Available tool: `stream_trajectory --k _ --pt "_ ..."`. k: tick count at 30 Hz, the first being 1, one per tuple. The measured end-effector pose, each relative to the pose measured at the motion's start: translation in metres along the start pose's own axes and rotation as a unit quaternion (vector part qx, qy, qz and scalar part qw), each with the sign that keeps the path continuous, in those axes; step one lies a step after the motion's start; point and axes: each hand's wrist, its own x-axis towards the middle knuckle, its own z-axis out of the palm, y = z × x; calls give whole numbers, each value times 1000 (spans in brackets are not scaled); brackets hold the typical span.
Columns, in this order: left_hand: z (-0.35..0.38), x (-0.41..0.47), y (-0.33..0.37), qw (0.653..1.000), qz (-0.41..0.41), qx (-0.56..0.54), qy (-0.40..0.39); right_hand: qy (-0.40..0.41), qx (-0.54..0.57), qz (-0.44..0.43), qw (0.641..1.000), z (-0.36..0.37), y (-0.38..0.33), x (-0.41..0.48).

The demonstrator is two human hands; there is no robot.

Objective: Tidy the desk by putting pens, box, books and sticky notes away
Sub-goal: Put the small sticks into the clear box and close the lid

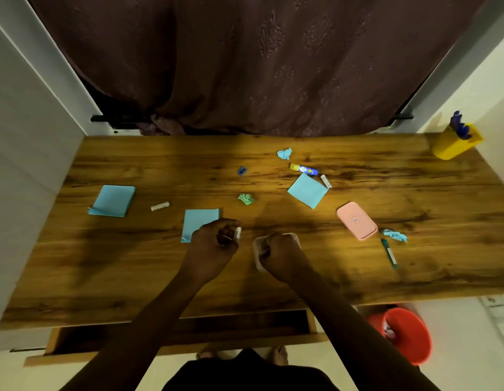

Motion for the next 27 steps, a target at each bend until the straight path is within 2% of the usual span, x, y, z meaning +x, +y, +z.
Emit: stream_trajectory --k 7,8,10,12,13,15,18,22,24,27 --pt "2 -1 9 999 -9 -37 -5 -41 32 -11 999 -13 7 3" --pt "2 -1 12 999 -9 -51 -7 -40 66 -9 997 -19 7 4" --pt "5 -1 19 997 -8 -75 -14 -35 215 29 975 -33 2 0" --pt "9 -1 27 995 -2 -92 -25 -54 394 73 915 -47 -5 -9" --pt "11 -2 31 995 2 -97 -31 -57 428 75 899 -50 -6 -11" --pt "16 -2 35 994 6 -98 -42 -48 436 72 896 -50 -4 -14" --pt "16 0 38 995 6 -87 -57 -12 399 85 913 -42 9 -8" --pt "7 4 34 998 3 -61 -32 40 144 20 989 -25 27 1" --pt "2 5 32 999 0 -47 -18 34 44 16 998 -15 29 4" --pt "-2 4 29 999 -4 -39 -13 12 -3 30 999 -2 27 12"
